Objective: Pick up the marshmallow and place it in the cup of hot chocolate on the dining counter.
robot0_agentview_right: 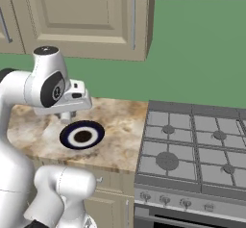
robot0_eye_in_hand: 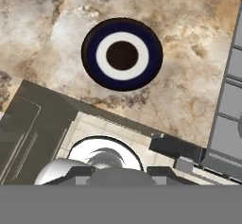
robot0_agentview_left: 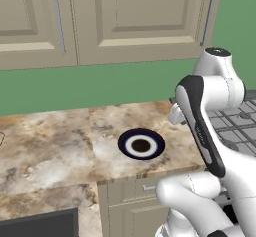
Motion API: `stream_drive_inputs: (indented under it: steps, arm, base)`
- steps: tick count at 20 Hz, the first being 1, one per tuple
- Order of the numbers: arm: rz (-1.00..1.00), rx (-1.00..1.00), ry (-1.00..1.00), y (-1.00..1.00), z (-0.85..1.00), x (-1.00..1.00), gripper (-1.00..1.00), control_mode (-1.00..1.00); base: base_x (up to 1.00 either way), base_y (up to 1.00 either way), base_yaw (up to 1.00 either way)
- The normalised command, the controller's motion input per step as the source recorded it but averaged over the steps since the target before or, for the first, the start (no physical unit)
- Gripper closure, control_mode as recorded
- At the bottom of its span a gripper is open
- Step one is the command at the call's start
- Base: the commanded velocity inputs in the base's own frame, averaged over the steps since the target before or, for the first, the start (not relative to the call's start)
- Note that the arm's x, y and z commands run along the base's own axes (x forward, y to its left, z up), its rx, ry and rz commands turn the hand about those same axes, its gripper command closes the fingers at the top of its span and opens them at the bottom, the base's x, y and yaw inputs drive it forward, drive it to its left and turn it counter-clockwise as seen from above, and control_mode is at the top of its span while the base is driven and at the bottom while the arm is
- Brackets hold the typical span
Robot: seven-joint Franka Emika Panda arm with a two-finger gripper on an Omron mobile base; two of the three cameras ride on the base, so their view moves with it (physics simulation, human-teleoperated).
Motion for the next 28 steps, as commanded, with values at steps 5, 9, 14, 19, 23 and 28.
stream_drive_inputs:
  steps: [5,9,14,19,23,28]
  arm:
    - [0.01,0.00,0.01,0.00,0.00,0.00,1.00,-1.00]
    - [0.00,0.00,0.02,-0.01,0.00,0.00,1.00,-1.00]
    - [0.00,0.00,0.00,0.00,0.00,0.00,1.00,1.00]
    - [0.00,0.00,0.00,0.00,0.00,0.00,1.00,1.00]
    - [0.00,0.00,0.00,0.00,0.00,0.00,1.00,1.00]
    - [0.00,0.00,0.00,0.00,0.00,0.00,1.00,1.00]
  base:
    - [0.00,0.00,0.00]
    - [0.00,0.00,0.00]
    - [-0.03,-0.02,0.00]
    - [-0.65,-0.33,-0.09]
    - [-0.63,-0.47,-0.26]
    - [-0.20,-0.42,-0.31]
